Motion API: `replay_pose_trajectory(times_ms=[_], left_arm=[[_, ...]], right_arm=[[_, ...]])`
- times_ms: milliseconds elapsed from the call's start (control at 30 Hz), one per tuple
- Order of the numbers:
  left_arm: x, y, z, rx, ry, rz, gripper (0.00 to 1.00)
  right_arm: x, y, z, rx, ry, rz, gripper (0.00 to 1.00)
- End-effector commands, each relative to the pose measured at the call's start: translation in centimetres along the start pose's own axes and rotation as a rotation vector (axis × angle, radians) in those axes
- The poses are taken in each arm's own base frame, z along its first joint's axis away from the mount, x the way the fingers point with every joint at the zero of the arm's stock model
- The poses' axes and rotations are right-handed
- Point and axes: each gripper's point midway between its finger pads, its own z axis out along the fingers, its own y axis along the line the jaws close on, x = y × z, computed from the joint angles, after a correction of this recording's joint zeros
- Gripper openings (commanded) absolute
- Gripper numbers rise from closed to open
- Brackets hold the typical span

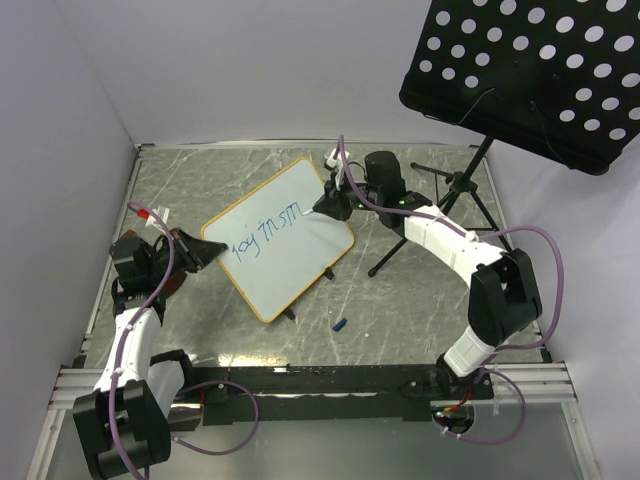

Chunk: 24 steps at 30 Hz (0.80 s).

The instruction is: Write a sentence on the whiteboard

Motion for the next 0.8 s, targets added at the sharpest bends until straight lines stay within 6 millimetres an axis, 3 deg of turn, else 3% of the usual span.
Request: replay_pose_trajectory(times_ms=[0, 233, 767], left_arm=[[-0.4, -0.6, 0.1, 0.034, 0.001, 0.147, 0.01], [-0.3, -0.5, 0.2, 0.034, 0.007, 0.143, 0.01], [-0.3, -0.5, 0.3, 0.033, 0.008, 0.142, 0.01]], right_arm=[[-3.7, -2.6, 0.2, 0.119, -0.098, -0.035, 0.00], [-3.4, -4.0, 0.8, 0.174, -0.109, -0.029, 0.00], [-2.2, -5.0, 2.1, 0.188, -0.094, -0.014, 0.00]])
